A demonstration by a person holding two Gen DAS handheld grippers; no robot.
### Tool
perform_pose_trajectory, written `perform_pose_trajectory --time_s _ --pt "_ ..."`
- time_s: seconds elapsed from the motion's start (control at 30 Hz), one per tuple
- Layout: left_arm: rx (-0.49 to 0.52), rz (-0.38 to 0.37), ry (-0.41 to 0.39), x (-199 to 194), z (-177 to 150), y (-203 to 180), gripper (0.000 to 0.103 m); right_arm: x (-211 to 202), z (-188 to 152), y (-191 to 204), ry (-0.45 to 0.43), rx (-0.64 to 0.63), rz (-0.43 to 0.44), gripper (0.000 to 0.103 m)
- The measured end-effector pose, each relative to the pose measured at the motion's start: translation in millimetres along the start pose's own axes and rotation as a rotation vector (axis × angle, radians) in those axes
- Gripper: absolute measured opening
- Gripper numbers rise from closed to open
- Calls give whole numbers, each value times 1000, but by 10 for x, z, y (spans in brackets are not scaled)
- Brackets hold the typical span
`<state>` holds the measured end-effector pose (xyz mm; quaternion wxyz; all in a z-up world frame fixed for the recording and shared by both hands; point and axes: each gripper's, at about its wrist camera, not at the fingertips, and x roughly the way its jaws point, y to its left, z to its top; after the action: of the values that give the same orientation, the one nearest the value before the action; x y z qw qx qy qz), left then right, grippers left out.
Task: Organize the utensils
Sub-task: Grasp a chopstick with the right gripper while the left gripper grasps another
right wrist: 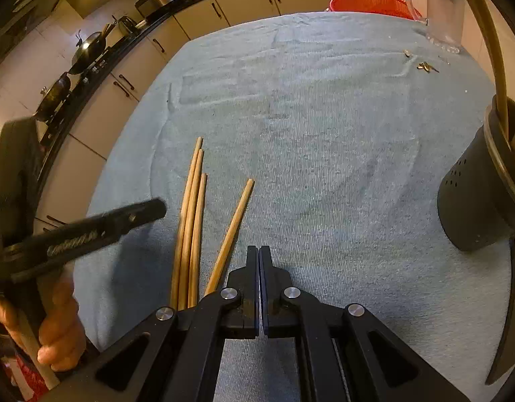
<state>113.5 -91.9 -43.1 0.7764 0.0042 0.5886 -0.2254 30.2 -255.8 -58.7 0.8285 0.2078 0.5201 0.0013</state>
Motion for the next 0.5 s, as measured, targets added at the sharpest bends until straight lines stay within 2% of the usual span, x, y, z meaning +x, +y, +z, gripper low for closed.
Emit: perform_pose_trajectory --time_s 0.13,0.5 --pt "14 12 12 76 80 -82 25 18 -18 -1 2 -1 4 2" --pt "34 33 32 220 132 -130 17 41 -30 11 5 -2 0 2"
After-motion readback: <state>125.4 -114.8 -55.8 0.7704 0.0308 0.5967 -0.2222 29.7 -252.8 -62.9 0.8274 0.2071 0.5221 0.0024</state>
